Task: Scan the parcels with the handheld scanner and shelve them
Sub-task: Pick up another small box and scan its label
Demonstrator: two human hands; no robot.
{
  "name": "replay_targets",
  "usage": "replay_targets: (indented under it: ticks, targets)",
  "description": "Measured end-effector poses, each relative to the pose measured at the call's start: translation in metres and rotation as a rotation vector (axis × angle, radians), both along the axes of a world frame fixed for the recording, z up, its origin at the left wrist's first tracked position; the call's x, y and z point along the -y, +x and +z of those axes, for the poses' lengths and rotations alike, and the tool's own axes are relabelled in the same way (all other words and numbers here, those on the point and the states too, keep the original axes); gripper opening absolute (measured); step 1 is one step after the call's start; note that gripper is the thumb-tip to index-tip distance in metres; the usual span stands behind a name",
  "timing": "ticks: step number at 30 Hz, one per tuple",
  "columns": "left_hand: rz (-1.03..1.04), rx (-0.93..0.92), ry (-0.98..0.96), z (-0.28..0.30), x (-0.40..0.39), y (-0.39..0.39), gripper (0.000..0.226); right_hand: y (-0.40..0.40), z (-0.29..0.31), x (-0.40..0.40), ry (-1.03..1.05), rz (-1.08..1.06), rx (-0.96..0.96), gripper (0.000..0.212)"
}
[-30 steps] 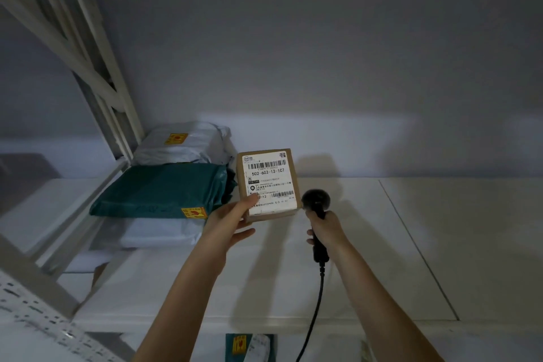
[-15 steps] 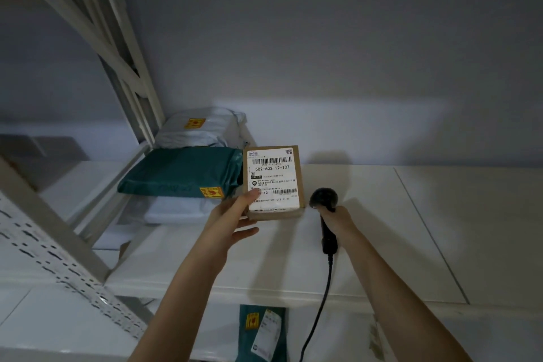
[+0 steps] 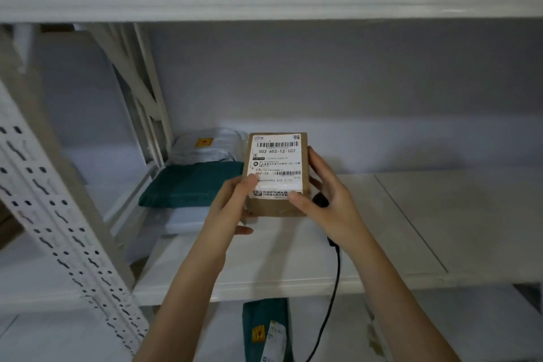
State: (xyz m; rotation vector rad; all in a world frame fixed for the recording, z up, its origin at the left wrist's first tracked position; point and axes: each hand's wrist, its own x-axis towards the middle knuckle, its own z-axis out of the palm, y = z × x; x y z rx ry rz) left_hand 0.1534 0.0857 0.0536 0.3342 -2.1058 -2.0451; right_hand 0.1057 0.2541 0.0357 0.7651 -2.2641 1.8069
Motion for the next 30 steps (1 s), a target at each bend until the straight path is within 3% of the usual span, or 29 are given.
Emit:
replay_targets:
  ticks: [11,13,19,21,24,30]
  targets:
    - [-0.016,-0.442,-0.331,0.088,0.073,0.114,0.068,0.118,0.112,0.066,-0.161,-0.097,-0.317,0.068]
    - [0.019,-0.516,-0.376,0.113,0.082,0.128,0.061,0.13,0.137,0.076,-0.219,-0.082,-0.362,0.057]
    - [0.07,-0.701,-0.415,0.183,0.1,0.125,0.013,0.129,0.213,0.104,-0.295,-0.046,-0.443,0.035]
    - [0.096,-0.723,-0.426,0.2,0.105,0.118,0.009,0.118,0.231,0.112,-0.279,-0.059,-0.452,0.038]
    - [0.122,-0.72,-0.445,0.22,0.112,0.105,0.021,0.099,0.252,0.124,-0.252,-0.085,-0.433,0.051]
    - [0.151,-0.651,-0.477,0.242,0.115,0.072,0.03,0.061,0.272,0.137,-0.261,-0.073,-0.359,0.038]
